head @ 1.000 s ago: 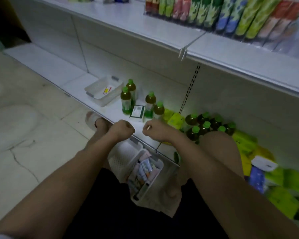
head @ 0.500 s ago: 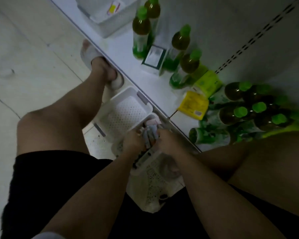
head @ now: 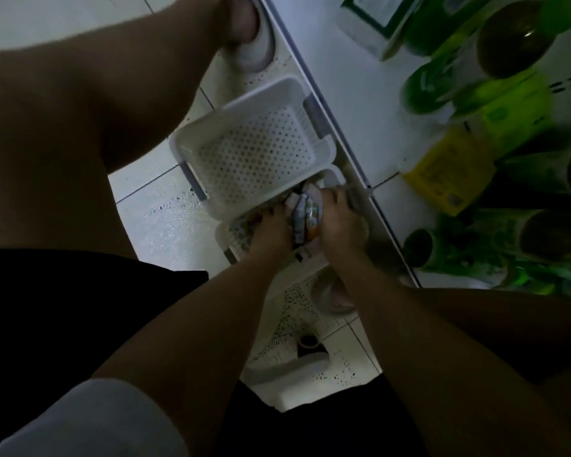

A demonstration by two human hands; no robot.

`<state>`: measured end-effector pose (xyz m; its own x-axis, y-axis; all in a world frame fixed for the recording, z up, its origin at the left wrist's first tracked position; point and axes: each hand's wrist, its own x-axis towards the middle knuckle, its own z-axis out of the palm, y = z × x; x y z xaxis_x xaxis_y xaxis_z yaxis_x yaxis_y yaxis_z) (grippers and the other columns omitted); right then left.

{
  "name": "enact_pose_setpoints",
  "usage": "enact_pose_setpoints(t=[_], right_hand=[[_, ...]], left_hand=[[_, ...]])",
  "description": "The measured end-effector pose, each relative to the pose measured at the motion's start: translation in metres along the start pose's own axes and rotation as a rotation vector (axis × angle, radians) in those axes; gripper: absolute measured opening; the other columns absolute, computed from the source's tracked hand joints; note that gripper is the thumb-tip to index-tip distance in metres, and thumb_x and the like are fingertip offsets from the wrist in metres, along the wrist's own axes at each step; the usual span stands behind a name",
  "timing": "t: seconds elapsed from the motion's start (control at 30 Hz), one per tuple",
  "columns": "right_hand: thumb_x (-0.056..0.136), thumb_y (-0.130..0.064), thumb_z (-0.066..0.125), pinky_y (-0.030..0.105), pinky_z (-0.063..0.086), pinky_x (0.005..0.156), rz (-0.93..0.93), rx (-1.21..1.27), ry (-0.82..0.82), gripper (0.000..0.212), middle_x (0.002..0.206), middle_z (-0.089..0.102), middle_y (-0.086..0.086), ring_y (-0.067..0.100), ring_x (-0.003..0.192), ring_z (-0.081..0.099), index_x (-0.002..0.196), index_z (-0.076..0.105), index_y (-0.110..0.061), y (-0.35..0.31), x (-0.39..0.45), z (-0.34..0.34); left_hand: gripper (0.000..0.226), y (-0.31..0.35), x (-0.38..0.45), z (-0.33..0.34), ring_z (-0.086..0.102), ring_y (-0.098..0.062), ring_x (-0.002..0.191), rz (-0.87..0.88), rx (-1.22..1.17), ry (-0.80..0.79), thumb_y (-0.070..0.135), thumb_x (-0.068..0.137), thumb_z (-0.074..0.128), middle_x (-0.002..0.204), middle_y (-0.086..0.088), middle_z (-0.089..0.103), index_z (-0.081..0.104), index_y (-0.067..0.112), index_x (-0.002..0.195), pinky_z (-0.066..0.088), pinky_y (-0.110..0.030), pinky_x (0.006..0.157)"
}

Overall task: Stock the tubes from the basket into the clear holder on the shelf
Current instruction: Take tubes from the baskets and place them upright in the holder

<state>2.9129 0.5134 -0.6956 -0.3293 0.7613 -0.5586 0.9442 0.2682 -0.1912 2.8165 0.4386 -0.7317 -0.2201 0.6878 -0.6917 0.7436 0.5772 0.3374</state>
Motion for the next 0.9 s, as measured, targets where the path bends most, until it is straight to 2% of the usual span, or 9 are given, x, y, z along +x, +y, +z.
enact_pose_setpoints(t=[0.13, 0.23, 0.3, 0.37, 0.47, 0.57, 0.7, 0.8, 0.9], right_hand=[[0.099, -0.015, 0.048, 0.036, 0.049, 0.084, 0.034, 0.09, -0.03, 0.024, 0.111, 0.066, 0.017, 0.032, 0.102, 0.063, 0.118, 0.057, -0.005, 0.007, -0.006, 0.017], [0.099, -0.017, 0.049, 0.038, 0.051, 0.083, 0.09, 0.249, -0.078, 0.024, 0.112, 0.066, 0.018, 0.032, 0.102, 0.062, 0.116, 0.058, -0.002, 0.006, -0.008, 0.02], [0.098, -0.022, 0.051, 0.039, 0.053, 0.08, 0.131, 0.309, -0.111, 0.028, 0.111, 0.065, 0.019, 0.033, 0.099, 0.063, 0.115, 0.057, -0.001, 0.003, -0.005, 0.02], [0.095, -0.025, 0.054, 0.041, 0.054, 0.079, 0.173, 0.337, -0.124, 0.029, 0.108, 0.066, 0.019, 0.033, 0.097, 0.063, 0.111, 0.057, -0.001, 0.0, -0.002, 0.022], [0.092, -0.023, 0.061, 0.033, 0.052, 0.073, 0.236, 0.34, -0.108, 0.026, 0.107, 0.067, 0.017, 0.031, 0.096, 0.064, 0.107, 0.062, -0.002, 0.0, 0.006, 0.028], [0.097, -0.03, 0.054, 0.026, 0.045, 0.062, 0.293, 0.457, -0.166, 0.029, 0.099, 0.07, 0.014, 0.029, 0.087, 0.065, 0.1, 0.066, -0.004, -0.002, 0.013, 0.033], [0.098, -0.034, 0.051, 0.02, 0.039, 0.046, 0.306, 0.557, -0.214, 0.031, 0.084, 0.066, 0.009, 0.029, 0.077, 0.065, 0.092, 0.066, -0.009, -0.004, 0.011, 0.031], [0.098, -0.036, 0.049, 0.02, 0.033, 0.047, 0.266, 0.49, -0.173, 0.038, 0.076, 0.062, 0.007, 0.024, 0.067, 0.059, 0.089, 0.067, -0.004, -0.002, 0.003, 0.018], [0.096, -0.023, 0.052, 0.023, 0.037, 0.063, 0.24, 0.497, -0.14, 0.021, 0.08, 0.06, 0.007, 0.023, 0.077, 0.058, 0.092, 0.063, -0.006, 0.005, -0.006, -0.001]], left_hand=[[0.058, -0.005, 0.007, 0.007, 0.057, -0.034, 0.112, -0.125, -0.312, 0.019, 0.049, 0.092, 0.045, 0.13, -0.015, 0.058, 0.037, 0.023, 0.143, 0.044, -0.04, 0.094], [0.072, -0.002, 0.003, 0.005, 0.059, -0.033, 0.108, -0.104, -0.39, 0.055, 0.066, 0.082, 0.021, 0.123, -0.015, 0.063, 0.048, 0.028, 0.138, 0.043, -0.039, 0.095], [0.066, 0.0, 0.0, 0.003, 0.06, -0.033, 0.104, -0.083, -0.389, 0.067, 0.062, 0.086, 0.023, 0.121, -0.015, 0.064, 0.048, 0.029, 0.138, 0.045, -0.039, 0.093], [0.052, 0.001, -0.001, 0.0, 0.062, -0.033, 0.098, -0.097, -0.362, 0.033, 0.045, 0.095, 0.035, 0.117, -0.015, 0.065, 0.041, 0.025, 0.143, 0.047, -0.035, 0.083], [0.05, -0.001, -0.001, -0.001, 0.062, -0.03, 0.091, -0.139, -0.369, 0.005, 0.034, 0.098, 0.043, 0.103, -0.007, 0.064, 0.036, 0.019, 0.146, 0.041, -0.029, 0.07], [0.038, 0.001, -0.004, -0.003, 0.062, -0.032, 0.097, -0.206, -0.483, 0.019, 0.036, 0.099, 0.042, 0.111, -0.015, 0.067, 0.058, 0.013, 0.124, 0.042, -0.03, 0.076], [0.038, 0.008, -0.008, -0.011, 0.06, -0.027, 0.096, -0.205, -0.512, 0.043, 0.038, 0.101, 0.037, 0.115, -0.015, 0.065, 0.061, 0.013, 0.115, 0.04, -0.029, 0.078], [0.042, 0.013, -0.012, -0.019, 0.062, -0.034, 0.1, -0.151, -0.397, 0.066, 0.038, 0.102, 0.034, 0.112, -0.019, 0.065, 0.058, 0.008, 0.12, 0.049, -0.038, 0.085], [0.034, 0.017, -0.02, -0.034, 0.063, -0.034, 0.1, -0.168, -0.369, 0.094, 0.028, 0.102, 0.038, 0.107, -0.018, 0.066, 0.06, 0.004, 0.112, 0.048, -0.035, 0.079]])
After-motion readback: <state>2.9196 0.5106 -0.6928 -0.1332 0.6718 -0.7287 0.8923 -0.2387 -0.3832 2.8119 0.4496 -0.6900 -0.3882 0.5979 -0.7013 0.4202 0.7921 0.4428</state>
